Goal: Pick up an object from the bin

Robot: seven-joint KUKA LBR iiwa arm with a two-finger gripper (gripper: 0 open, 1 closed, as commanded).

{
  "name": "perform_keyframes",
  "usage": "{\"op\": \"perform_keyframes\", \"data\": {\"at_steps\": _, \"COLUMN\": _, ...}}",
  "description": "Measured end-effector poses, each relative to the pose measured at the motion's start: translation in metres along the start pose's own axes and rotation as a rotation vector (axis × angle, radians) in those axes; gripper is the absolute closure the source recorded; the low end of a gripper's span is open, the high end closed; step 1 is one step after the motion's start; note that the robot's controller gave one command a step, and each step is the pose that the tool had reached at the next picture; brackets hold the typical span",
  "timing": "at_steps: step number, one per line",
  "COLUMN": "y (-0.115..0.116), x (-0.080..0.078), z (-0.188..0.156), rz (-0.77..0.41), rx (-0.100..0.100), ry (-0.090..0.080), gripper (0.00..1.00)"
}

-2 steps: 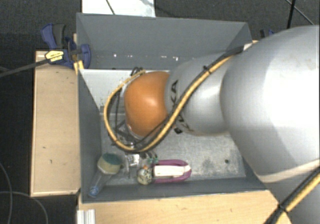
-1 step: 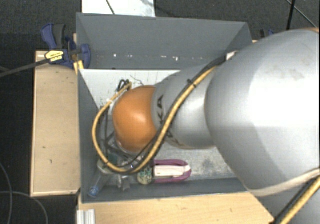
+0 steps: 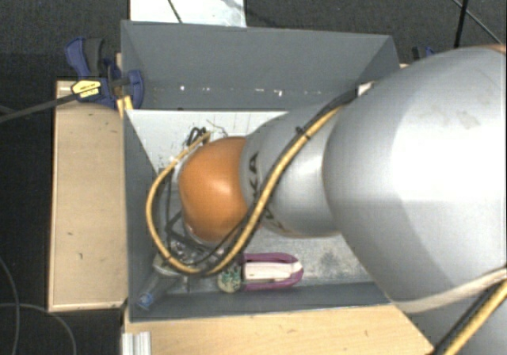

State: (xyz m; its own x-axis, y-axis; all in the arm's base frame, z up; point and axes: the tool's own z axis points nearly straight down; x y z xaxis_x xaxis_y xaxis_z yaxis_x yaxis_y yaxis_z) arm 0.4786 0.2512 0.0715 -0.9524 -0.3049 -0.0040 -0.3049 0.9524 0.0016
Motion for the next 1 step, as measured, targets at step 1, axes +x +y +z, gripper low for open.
{"op": "perform_keyframes", "data": {"at_steps": 1, "y": -0.0165, "x": -0.0352, "z": -0.1415, "rz": -0.019, "rx": 0.001, "ry": -0.008, "gripper": 1.00}}
